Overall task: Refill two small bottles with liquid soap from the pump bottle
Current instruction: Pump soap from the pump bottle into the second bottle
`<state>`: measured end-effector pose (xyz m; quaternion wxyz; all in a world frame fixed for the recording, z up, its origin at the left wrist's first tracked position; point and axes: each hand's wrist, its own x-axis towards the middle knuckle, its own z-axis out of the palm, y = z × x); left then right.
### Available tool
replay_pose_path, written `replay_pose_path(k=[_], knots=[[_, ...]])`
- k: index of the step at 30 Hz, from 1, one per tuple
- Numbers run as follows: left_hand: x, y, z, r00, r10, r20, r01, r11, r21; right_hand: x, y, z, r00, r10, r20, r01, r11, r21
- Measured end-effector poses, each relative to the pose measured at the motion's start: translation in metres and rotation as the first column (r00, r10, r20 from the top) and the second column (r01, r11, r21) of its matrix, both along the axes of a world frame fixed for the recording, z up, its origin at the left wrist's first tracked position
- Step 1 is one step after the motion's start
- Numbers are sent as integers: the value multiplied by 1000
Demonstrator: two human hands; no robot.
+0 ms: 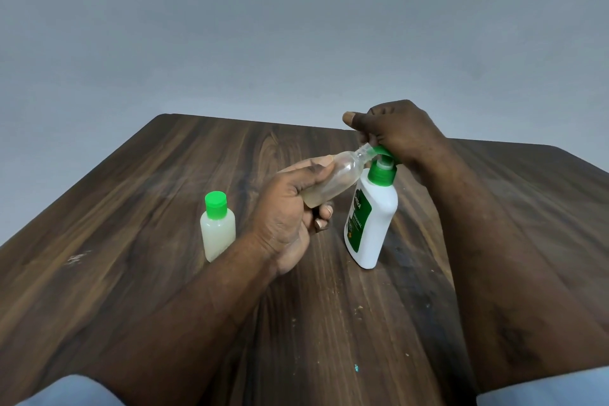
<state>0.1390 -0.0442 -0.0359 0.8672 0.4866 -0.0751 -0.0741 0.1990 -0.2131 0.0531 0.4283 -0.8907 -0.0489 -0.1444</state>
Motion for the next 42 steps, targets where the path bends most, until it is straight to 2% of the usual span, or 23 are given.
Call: replay_pose_path(k=[12,22,28,34,42], knots=[[-1,0,1,1000,5,0,-5,1000,9,1,2,-2,999,-35,-35,35,999,0],[-2,0,2,1000,13,-6,-13,1000,0,-3,1,2,998,-55,-2,55,998,14],[-1,0,2,1000,25,-7,-25,1000,4,-2,4,0,998,-34,-46,33,999,-18],[0,1,0,1000,18,-17,-18,1000,-12,-3,3,0,999,-36,-17,35,998,-43],[0,2,1,1000,-19,-18,19,1000,-15,-3,2,0,998,-57,-5,57,998,3]])
